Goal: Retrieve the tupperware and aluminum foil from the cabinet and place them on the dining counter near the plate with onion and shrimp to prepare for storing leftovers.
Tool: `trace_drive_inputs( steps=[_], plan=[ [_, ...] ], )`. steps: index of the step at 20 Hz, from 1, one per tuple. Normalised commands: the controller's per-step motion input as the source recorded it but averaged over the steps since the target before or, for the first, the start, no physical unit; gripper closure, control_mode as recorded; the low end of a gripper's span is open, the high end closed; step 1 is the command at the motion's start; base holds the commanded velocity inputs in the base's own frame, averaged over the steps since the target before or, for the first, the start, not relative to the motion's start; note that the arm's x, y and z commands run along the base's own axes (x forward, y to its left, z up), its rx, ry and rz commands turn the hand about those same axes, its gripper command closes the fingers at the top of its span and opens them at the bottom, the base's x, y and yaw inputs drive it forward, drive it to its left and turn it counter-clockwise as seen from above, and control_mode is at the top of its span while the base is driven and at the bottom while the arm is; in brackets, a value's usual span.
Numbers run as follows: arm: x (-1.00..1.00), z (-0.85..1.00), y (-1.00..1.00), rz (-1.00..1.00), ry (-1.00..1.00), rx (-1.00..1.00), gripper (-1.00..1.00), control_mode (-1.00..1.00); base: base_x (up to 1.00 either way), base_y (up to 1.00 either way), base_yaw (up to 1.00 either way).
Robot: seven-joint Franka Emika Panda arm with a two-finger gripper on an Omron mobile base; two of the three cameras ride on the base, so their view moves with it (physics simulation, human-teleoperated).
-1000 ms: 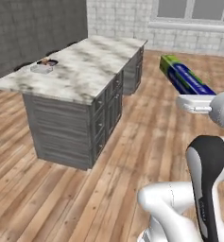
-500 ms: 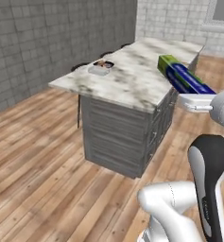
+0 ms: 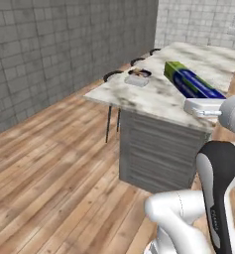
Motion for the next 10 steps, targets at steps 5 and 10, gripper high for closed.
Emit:
trace_drive_inputs(
  steps=[5, 10],
  plan=[
    [0.00, 0.00, 0.00, 0.00, 0.00, 0.00, 1.00, 1.00, 1.00, 1.00, -0.11],
    [0.00, 0.00, 0.00, 0.00, 0.00, 0.00, 1.00, 1.00, 1.00, 1.00, -0.25]
  ],
)
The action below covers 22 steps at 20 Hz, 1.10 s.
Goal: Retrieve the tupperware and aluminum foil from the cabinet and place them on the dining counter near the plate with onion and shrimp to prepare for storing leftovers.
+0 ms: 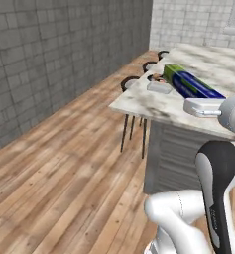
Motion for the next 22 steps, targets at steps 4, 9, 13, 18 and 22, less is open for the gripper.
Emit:
trace_drive_inputs(
  steps=[4, 9, 13, 18, 22],
  plan=[
    [0.00, 0.00, 0.00, 0.00, 0.00, 0.00, 1.00, 1.00, 1.00, 1.00, -0.33],
    [0.00, 0.00, 0.00, 0.00, 0.00, 0.00, 1.00, 1.00, 1.00, 1.00, -0.44],
    [0.00, 0.00, 0.00, 0.00, 0.00, 0.00, 1.00, 1.00, 1.00, 1.00, -0.55],
    [0.00, 0.00, 0.00, 0.00, 0.00, 0.00, 1.00, 1.00, 0.94, 1.00, -0.60],
    [0.00, 0.00, 0.00, 0.00, 0.00, 0.00, 1.00, 1.00, 0.80, 0.97, -0.66]
  ],
)
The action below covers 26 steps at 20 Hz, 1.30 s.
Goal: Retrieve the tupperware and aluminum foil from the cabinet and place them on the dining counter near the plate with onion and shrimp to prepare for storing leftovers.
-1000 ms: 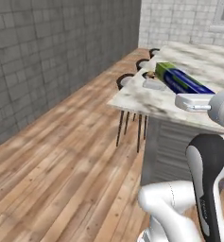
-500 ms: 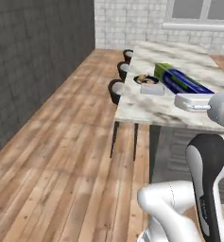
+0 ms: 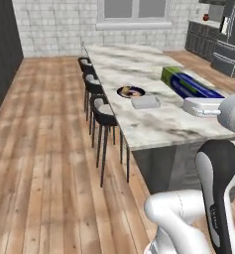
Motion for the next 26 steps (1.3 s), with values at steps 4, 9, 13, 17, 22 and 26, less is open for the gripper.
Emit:
trace_drive_inputs(
  steps=[4, 9, 13, 17, 22, 26],
  plan=[
    [0.00, 0.00, 0.00, 0.00, 0.00, 0.00, 1.00, 1.00, 0.54, 0.87, -0.72],
    [0.00, 0.00, 0.00, 0.00, 0.00, 0.00, 1.00, 1.00, 0.34, 0.97, -0.69],
    [0.00, 0.00, 0.00, 0.00, 0.00, 0.00, 1.00, 1.00, 0.38, 1.00, -0.65],
    [0.00, 0.00, 0.00, 0.00, 0.00, 0.00, 1.00, 1.00, 0.18, 1.00, -0.56],
    [0.00, 0.00, 0.00, 0.00, 0.00, 0.00, 1.00, 1.00, 0.34, 1.00, -0.46],
    [0.00, 0.00, 0.00, 0.00, 0.00, 0.00, 1.00, 1.00, 0.27, 1.00, -0.39]
  ],
)
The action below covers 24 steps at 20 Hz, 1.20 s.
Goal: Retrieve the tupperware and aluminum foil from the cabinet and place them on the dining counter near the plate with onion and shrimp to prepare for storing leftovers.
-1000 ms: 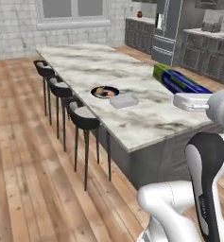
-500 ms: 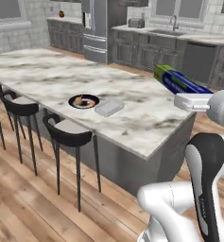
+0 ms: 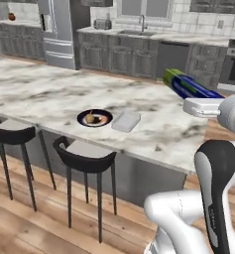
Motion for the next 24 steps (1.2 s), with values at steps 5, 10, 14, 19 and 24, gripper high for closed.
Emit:
trace_drive_inputs(
  steps=[5, 10, 14, 19, 24],
  plan=[
    [0.00, 0.00, 0.00, 0.00, 0.00, 0.00, 1.00, 1.00, 0.34, 1.00, -0.33],
    [0.00, 0.00, 0.00, 0.00, 0.00, 0.00, 1.00, 1.00, 0.46, 1.00, -0.34],
    [0.00, 0.00, 0.00, 0.00, 0.00, 0.00, 1.00, 1.00, 0.53, 1.00, -0.36],
    [0.00, 0.00, 0.00, 0.00, 0.00, 0.00, 1.00, 1.00, 0.56, 1.00, -0.39],
    [0.00, 0.00, 0.00, 0.00, 0.00, 0.00, 1.00, 1.00, 0.75, 0.84, -0.37]
  ],
)
